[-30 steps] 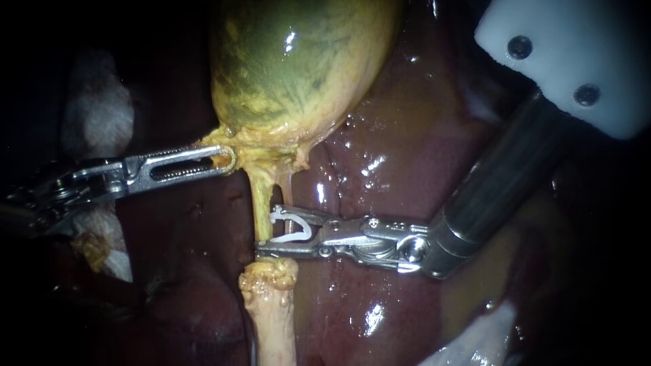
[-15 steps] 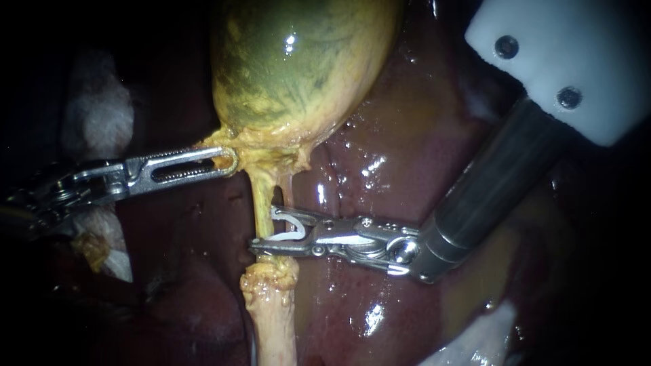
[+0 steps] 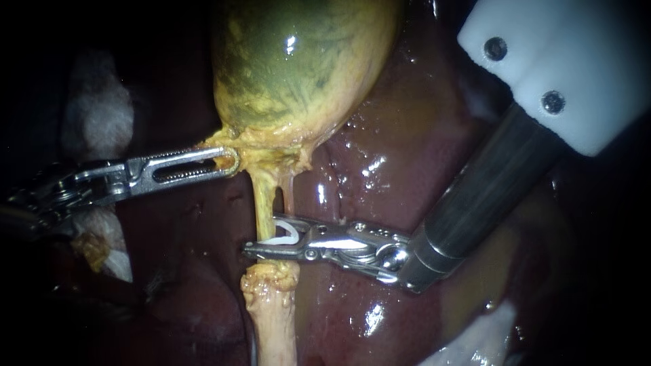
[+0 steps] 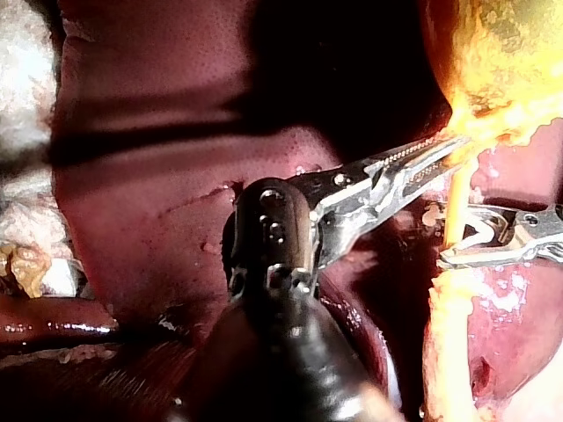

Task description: Clipping first clip left tube

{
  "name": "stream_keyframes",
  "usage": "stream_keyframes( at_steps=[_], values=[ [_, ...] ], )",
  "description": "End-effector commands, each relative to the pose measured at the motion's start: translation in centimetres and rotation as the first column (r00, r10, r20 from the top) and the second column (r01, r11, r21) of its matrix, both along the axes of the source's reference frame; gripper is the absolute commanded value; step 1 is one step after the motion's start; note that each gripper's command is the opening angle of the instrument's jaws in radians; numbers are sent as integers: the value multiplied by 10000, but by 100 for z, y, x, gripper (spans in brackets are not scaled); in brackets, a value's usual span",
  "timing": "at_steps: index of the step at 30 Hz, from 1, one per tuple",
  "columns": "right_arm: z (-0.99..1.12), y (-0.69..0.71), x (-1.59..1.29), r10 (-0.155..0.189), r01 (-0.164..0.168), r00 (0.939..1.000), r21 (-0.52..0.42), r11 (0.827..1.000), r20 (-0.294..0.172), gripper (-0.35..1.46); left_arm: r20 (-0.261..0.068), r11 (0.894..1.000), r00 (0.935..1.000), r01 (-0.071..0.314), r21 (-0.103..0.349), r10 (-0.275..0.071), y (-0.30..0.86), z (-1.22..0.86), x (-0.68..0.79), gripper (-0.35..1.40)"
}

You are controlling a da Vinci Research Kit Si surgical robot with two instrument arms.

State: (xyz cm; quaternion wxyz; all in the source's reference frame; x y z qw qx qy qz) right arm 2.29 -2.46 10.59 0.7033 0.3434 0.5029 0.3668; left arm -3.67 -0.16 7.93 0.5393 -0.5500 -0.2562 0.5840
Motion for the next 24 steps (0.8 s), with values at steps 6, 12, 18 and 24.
stream_keyframes(
  at_steps=[6,12,18,24],
  values=[
    [3,-5,3,71,-72,10000,245,9997,25,59,15,10000,10000,-13,0,13,-1,0,-2,-35],
    [4,-5,9,144,-146,9999,404,9991,58,58,10,10000,10000,-7,-3,7,-2,-1,-4,-35],
    [3,-6,11,268,-276,9996,796,9964,111,56,9,10000,10000,-6,-4,6,-2,-2,-4,-35],
    [2,-7,10,418,-439,9990,1353,9898,180,54,9,10000,10000,-4,-2,4,-3,-3,-5,-35]
  ],
)
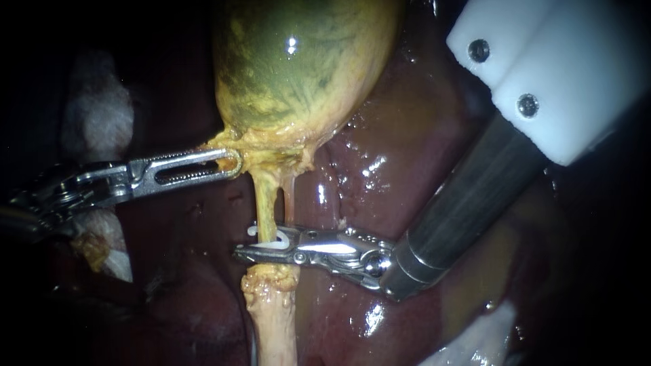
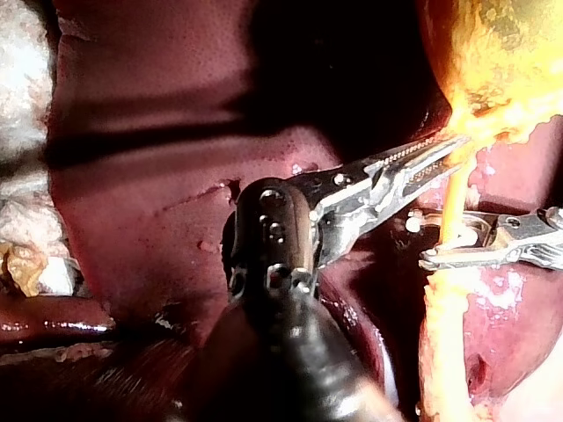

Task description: Clipping first clip left tube

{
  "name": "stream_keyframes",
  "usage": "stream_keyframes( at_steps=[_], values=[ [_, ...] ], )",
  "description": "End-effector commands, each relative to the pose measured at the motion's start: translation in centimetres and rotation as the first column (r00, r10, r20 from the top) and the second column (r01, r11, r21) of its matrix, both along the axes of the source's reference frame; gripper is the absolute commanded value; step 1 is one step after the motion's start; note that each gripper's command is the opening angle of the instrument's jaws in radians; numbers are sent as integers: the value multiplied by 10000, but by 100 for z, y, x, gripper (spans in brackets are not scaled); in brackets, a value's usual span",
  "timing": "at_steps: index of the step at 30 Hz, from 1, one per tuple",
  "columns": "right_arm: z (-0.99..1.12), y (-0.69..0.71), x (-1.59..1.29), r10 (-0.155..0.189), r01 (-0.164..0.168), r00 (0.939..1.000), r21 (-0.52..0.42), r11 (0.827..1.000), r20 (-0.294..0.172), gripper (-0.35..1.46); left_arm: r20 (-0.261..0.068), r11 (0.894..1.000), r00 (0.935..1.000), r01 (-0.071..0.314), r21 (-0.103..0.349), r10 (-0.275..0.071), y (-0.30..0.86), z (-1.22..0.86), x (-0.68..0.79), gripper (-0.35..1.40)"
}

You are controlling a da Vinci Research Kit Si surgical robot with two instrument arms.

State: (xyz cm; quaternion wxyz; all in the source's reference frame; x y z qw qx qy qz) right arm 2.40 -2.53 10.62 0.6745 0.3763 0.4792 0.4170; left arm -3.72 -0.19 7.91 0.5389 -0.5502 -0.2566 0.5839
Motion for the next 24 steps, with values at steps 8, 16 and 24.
stream_keyframes(
  at_steps=[8,16,24],
  values=[
    [-4,-2,-1,-132,105,9988,567,9983,474,52,-1,10000,10000,2,-1,-2,0,-1,0,-35],
    [-4,-1,0,-217,169,9978,767,9969,620,52,-3,10000,10000,6,-1,-6,0,-1,-1,-35],
    [0,2,0,-188,135,9978,824,9965,635,51,12,10000,10000,-5,-2,5,1,-1,-3,-35]
  ],
)
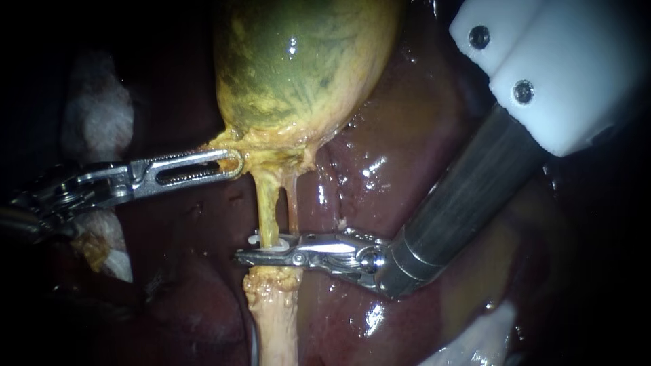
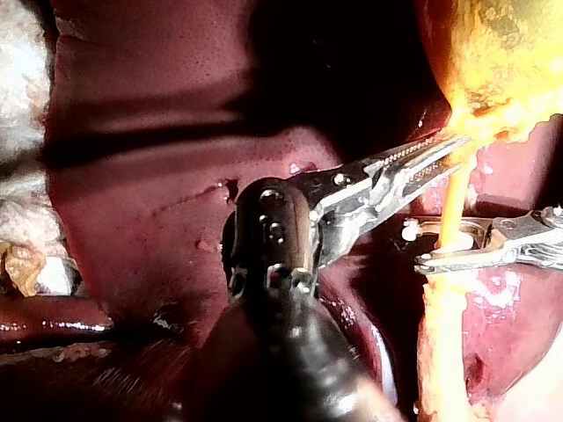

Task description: Clipping first clip left tube

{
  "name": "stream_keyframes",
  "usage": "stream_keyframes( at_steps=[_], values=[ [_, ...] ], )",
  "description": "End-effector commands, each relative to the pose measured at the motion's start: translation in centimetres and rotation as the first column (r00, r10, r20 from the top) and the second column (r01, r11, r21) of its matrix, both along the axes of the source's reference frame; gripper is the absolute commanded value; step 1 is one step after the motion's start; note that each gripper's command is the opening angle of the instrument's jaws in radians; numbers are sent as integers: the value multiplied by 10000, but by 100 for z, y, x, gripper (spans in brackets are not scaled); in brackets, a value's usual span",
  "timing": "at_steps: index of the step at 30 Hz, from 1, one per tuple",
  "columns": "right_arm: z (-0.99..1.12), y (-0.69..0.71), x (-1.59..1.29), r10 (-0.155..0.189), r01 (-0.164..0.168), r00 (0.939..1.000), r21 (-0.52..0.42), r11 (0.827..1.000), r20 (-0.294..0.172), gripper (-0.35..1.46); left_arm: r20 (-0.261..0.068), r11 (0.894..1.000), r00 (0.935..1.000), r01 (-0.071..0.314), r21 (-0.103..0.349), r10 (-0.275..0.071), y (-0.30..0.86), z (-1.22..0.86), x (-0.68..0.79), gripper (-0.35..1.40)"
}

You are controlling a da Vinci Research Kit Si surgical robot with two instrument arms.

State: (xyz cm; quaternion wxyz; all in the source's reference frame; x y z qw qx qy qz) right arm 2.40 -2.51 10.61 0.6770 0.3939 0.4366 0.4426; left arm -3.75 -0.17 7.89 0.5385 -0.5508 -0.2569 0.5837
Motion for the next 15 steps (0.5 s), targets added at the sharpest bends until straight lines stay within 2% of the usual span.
stream_keyframes(
  at_steps=[1,15],
  values=[
    [1,0,0,3,-3,10000,2,10000,-3,51,17,10000,10000,-22,4,22,0,1,-1,-35],
    [1,0,0,-9,9,10000,57,10000,56,49,14,10000,10000,-16,3,16,0,0,-2,-35]
  ],
)
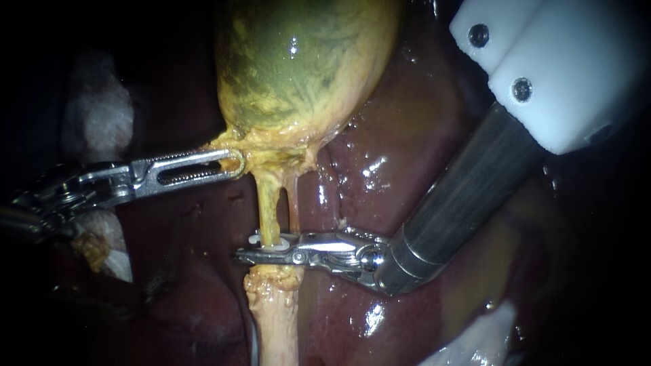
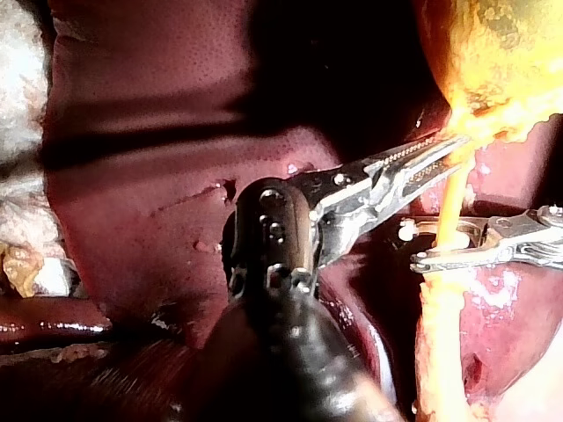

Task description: Clipping first clip left tube

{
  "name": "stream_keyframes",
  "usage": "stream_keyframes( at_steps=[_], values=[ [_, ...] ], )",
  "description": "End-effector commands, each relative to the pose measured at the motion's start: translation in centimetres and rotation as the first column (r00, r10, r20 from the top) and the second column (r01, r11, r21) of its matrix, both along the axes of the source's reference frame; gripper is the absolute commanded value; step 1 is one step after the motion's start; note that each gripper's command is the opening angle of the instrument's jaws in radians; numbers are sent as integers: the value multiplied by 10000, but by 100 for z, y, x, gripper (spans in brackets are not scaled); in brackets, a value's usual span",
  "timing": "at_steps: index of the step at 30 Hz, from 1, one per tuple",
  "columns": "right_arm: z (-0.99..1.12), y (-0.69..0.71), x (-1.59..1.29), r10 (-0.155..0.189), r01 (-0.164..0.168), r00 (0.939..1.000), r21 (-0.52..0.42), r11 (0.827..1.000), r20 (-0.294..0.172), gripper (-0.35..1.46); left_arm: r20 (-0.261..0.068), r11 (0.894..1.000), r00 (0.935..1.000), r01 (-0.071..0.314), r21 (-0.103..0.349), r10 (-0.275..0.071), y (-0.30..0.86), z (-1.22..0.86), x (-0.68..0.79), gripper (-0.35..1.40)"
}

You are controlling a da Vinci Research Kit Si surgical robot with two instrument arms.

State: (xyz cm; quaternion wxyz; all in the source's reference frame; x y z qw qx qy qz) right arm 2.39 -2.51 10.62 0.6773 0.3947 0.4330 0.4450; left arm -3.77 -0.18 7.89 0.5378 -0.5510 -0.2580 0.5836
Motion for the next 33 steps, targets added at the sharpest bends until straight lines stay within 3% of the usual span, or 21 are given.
stream_keyframes(
  at_steps=[1,7,12,15,33],
  values=[
    [1,0,0,-4,4,10000,-6,10000,-8,49,-6,10000,10000,3,1,-3,0,0,0,-35],
    [1,1,-2,-10,10,10000,-6,10000,-11,38,-6,10000,10000,4,1,-4,0,0,-1,-35],
    [4,3,-7,-30,30,10000,-6,10000,-23,-15,15,10000,10000,-18,0,18,0,-1,-1,-35],
    [6,4,-10,-41,41,10000,-6,10000,-29,-35,15,10000,10000,-18,0,18,-1,-1,-1,-35],
    [12,9,-17,-33,33,10000,238,9997,-38,-35,-4,10000,10000,-30,-53,30,-1,-2,-2,-35]
  ],
)
